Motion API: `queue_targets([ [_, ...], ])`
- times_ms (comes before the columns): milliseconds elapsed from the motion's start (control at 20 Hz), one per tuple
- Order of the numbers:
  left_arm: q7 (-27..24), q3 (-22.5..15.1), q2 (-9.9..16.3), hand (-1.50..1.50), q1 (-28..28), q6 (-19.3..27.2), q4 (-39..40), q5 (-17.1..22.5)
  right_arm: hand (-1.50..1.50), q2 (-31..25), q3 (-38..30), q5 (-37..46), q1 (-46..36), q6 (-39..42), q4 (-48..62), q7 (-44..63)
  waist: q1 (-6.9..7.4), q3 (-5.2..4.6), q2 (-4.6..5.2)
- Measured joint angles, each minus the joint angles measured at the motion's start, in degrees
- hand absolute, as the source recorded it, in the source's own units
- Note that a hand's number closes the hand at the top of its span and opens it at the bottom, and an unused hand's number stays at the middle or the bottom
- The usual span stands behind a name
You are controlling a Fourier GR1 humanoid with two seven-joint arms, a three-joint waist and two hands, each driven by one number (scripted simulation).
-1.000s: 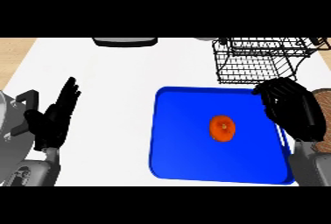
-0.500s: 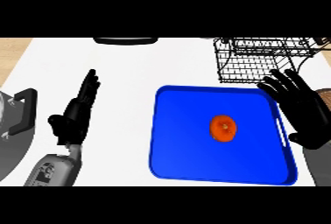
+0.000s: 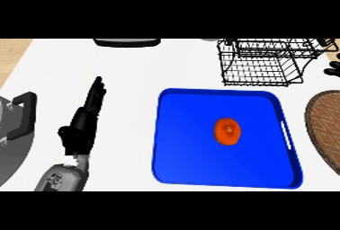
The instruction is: Pick the squash from the tray and place it in the tiered basket
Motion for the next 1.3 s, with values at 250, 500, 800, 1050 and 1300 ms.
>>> queue_targets([
  [250,-0.2,-0.2,-0.4,0.0,0.0,0.5,0.3,-0.7,-1.5,-3.7,-0.1,14.4,-2.8,0.6,-10.6,-0.8,-0.19,-0.06,-0.08],
  [500,0.7,-0.4,-0.5,0.0,0.3,0.5,-0.8,-1.3,-1.5,-2.3,4.1,26.8,-2.8,-1.3,-19.9,0.5,-0.08,-0.11,-0.07],
  [800,1.4,0.3,-1.4,0.0,-0.1,0.6,-1.0,-2.6,-1.5,1.5,8.9,33.3,-2.1,-2.6,-26.8,5.5,-0.27,-0.16,-0.05],
  [1050,1.8,1.0,-2.2,0.0,-0.4,-0.6,-1.2,-3.1,-1.5,4.2,11.5,36.9,-3.0,-1.8,-29.1,8.6,-0.31,-0.16,-0.03],
  [1300,2.1,1.5,-2.7,0.0,-0.3,-0.8,-1.6,-4.0,-1.5,4.6,13.5,40.3,-1.4,-0.3,-31.0,10.8,-0.36,-0.16,-0.04],
])
